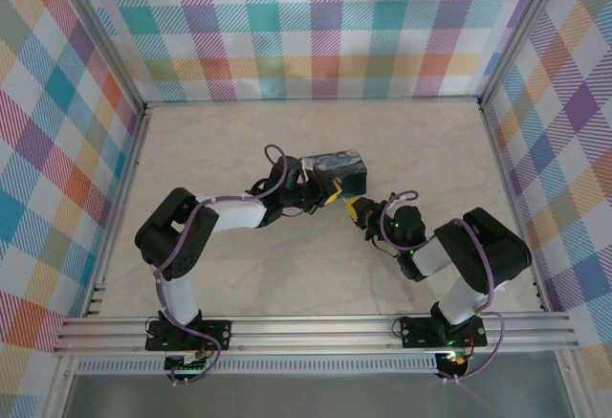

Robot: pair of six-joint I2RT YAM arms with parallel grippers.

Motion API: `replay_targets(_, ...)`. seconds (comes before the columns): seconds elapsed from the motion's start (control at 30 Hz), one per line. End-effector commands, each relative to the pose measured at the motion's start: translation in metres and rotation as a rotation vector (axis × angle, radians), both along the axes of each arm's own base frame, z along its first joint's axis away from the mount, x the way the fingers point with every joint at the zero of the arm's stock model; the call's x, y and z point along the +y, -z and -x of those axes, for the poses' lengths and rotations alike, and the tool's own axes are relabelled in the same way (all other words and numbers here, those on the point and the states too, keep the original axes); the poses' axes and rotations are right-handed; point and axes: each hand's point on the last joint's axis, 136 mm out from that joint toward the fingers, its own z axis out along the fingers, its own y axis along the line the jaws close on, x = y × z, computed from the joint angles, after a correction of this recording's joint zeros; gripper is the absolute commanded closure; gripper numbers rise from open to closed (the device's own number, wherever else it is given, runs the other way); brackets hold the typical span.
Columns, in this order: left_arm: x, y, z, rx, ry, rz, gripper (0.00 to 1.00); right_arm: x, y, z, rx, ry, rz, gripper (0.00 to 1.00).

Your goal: Unlock a padlock with a key

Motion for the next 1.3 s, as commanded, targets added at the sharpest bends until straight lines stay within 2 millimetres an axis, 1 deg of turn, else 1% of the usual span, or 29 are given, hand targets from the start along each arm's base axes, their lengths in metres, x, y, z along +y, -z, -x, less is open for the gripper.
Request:
replay_targets(0.0, -0.019, -0.024, 0.023, -0.032, 0.124, 0.092, 0.98, 0.006, -0.013, -0.006, 0.006, 0.01, -0.09, 1.0)
replay_targets(0.2, -0.023, -0.031, 0.025, -0.045, 0.146, 0.113, 0.99, 0.008, -0.002, -0.013, 0.023, 0.013, -0.07, 1.0)
replay_targets(0.3, -0.023, -0.032, 0.026, -0.051, 0.151, 0.12, 1.0, 0.011, -0.003, -0.015, 0.01, -0.001, -0.062, 1.0)
replay_targets(0.43, -0.024, -0.035, 0.026, -0.057, 0.157, 0.129, 1.0, 0.006, -0.005, -0.016, -0.022, 0.016, -0.035, 1.0)
replay_targets(0.57, -0.027, -0.038, 0.029, -0.061, 0.179, 0.144, 1.0, 0.013, 0.002, -0.021, 0.006, -0.026, -0.043, 1.0)
replay_targets(0.63, -0.028, -0.04, 0.03, -0.065, 0.188, 0.15, 1.0, 0.017, 0.002, -0.023, 0.011, -0.039, -0.055, 1.0)
replay_targets(0.7, -0.027, -0.041, 0.03, -0.068, 0.193, 0.152, 1.0, 0.017, -0.001, -0.025, 0.01, -0.034, -0.062, 1.0)
replay_targets(0.8, -0.028, -0.043, 0.032, -0.074, 0.205, 0.158, 1.0, 0.015, -0.012, -0.028, -0.049, -0.027, -0.043, 1.0)
replay_targets(1.03, -0.032, -0.044, 0.035, -0.074, 0.231, 0.166, 1.0, 0.024, -0.006, -0.03, -0.027, -0.063, -0.052, 1.0)
replay_targets(1.27, -0.031, -0.04, 0.037, -0.066, 0.237, 0.161, 1.0, 0.025, -0.006, -0.031, -0.031, -0.068, -0.04, 1.0)
